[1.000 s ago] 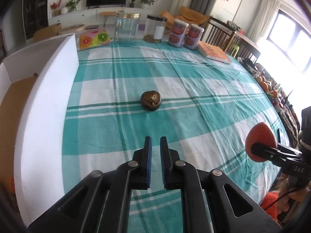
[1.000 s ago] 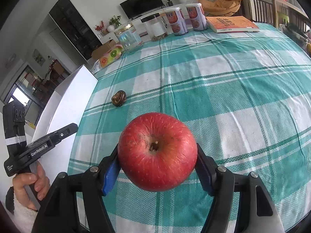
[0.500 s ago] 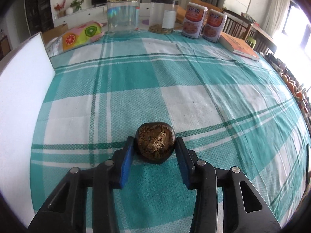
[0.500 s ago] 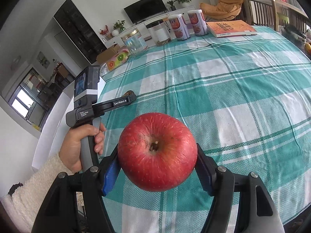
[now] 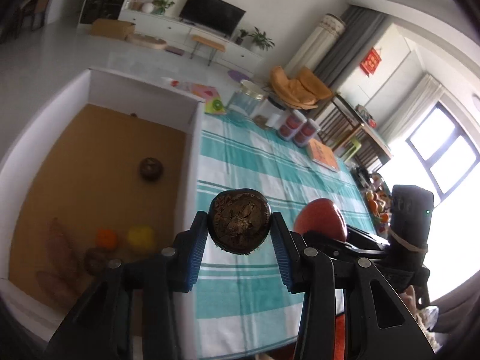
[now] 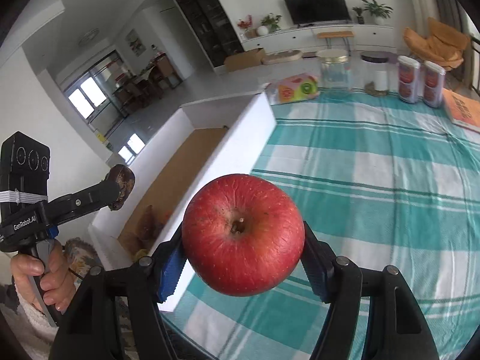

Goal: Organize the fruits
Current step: 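Close the left tool on the mangosteen and lift it, then lower the mangosteen and red apple into the box and open both tools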

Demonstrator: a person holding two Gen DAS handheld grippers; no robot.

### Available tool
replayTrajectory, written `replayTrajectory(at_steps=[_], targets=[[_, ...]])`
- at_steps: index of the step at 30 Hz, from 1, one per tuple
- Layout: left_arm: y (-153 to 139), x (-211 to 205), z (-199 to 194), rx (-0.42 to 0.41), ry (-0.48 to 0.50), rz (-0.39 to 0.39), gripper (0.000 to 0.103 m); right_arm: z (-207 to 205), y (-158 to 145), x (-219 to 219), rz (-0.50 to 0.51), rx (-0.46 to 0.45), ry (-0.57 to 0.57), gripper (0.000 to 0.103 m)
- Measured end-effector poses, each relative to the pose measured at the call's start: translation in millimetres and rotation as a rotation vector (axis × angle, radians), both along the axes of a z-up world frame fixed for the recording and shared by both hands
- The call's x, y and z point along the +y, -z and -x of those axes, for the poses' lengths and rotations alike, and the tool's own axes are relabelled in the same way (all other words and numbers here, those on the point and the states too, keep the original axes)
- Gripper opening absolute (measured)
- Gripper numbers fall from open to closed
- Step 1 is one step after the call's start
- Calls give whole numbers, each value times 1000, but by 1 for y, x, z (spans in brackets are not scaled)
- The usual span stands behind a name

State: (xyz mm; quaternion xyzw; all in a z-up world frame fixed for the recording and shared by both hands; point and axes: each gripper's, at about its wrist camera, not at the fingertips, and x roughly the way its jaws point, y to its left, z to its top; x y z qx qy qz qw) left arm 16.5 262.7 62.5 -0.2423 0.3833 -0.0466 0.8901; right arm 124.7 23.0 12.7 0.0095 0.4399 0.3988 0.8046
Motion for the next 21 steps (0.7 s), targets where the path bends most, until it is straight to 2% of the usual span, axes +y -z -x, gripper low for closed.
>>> replayTrajectory(at_steps=[2,5,8,11,14,17,18,20,21], targets=[[16,39,-10,82,-78,-57,44,-3,1,53,29,15,-99,69],[61,84,-41,233,-150,-78,44,-10,15,128,148,9,-215,69],[103,105,-67,350,-171,-102,44,-27,39,184,300,-5,-251,69],[128,112,-80,427,-180,-123,44,-44,64,219,445,-27,-257,69],[138,113,-84,464,-176,-160,47,-54,81,238,534,-40,-270,69],[134,112,-80,452,-182,-191,63,-59,89,242,548,-23,-283,69],[129,111,-76,437,-192,-214,65,-59,89,240,544,-25,-283,70],[112,106,-65,395,-220,-285,65,-56,80,234,521,-38,-273,76],[101,104,-57,362,-235,-324,69,-55,71,229,503,-50,-262,89]])
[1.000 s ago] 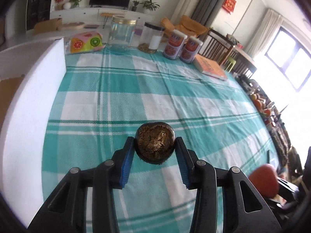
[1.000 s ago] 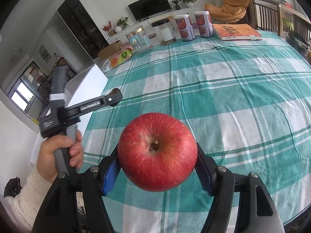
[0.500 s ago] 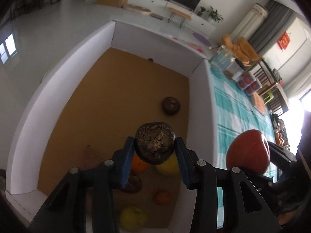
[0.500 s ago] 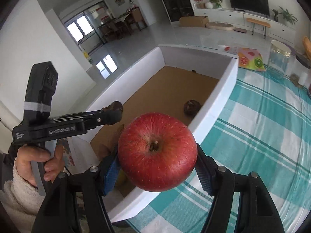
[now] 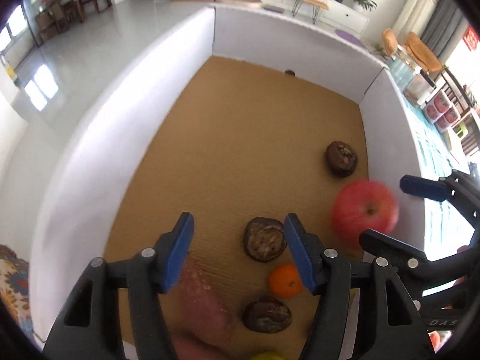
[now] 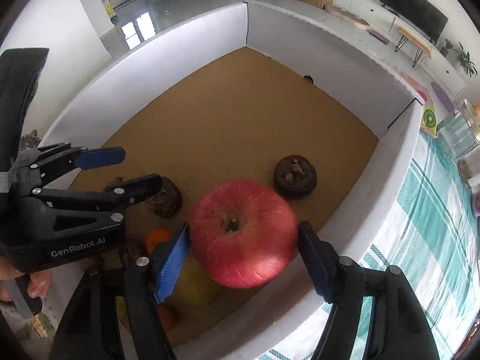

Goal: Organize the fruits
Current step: 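Lower the mangosteen and red apple into the box and open both tools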

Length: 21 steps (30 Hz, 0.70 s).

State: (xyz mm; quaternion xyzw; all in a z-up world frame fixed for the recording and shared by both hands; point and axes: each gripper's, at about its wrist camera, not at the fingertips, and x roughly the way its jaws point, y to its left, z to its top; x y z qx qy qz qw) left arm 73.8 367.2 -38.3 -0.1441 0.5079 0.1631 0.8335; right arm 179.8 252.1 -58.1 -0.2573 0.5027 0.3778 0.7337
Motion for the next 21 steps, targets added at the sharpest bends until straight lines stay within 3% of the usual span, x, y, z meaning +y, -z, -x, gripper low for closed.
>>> replayTrajectory(at_steps=[1,4,7,10,13,17,21], targets=[[-12,-4,9,-32,-4,-45,73,1,-10,-5,-22,-9,8,101],[-48,-23,39,-124,-46,-224,82,10,-41,-19,-102,-11,31,102],[-70,-35,62,-118,-108,-350,86,20,-64,-36,-144,-10,66,103],[-74,-41,80,-80,-61,-328,86,38,-74,-49,-148,-3,91,103],[-64,-39,89,-5,-58,-244,86,56,-74,-60,-137,11,107,103],[-65,-45,104,-25,-72,-204,86,80,-72,-68,-119,16,100,103],[-72,-49,111,-40,-79,-215,86,89,-69,-70,-111,3,92,103]])
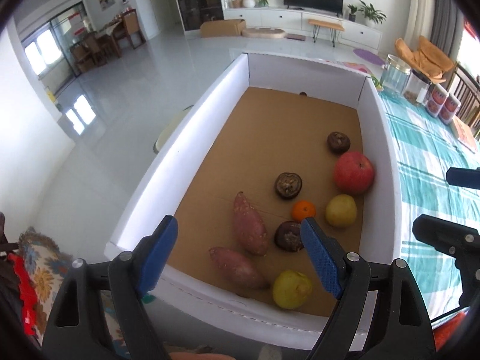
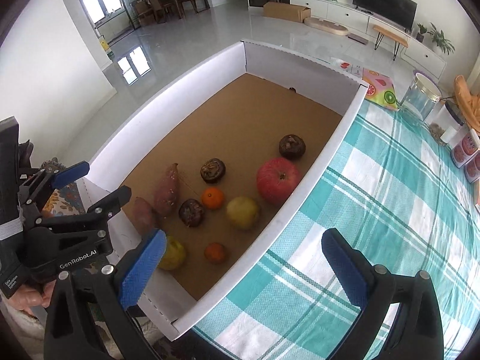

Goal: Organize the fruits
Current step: 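Lower the mangosteen and red apple into the box and open both tools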

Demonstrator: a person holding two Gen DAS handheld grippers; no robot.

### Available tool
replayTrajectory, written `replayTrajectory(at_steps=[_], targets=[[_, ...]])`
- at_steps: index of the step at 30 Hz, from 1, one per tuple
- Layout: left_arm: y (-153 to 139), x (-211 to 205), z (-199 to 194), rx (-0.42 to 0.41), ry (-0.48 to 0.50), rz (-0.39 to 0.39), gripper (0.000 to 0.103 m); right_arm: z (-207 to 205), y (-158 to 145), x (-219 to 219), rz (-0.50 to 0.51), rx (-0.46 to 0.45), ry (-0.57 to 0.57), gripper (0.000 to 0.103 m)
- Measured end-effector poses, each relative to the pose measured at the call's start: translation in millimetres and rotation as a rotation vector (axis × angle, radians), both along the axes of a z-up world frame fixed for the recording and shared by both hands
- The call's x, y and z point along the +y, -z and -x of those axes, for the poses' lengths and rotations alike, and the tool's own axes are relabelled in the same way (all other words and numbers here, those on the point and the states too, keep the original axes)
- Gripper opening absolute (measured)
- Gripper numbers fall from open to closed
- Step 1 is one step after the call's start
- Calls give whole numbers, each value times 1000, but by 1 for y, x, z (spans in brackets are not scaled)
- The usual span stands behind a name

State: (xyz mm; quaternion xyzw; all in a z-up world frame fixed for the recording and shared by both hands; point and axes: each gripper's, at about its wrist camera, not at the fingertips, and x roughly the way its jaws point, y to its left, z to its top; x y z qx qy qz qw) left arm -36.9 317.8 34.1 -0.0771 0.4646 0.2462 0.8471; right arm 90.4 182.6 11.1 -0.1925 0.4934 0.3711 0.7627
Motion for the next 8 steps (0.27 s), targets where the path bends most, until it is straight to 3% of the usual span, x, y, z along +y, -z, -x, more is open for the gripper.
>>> replayTrajectory(at_steps=[8], targets=[[-6,-3,3,-60,20,48,90,11,-2,4,-14,-10,-19,103]])
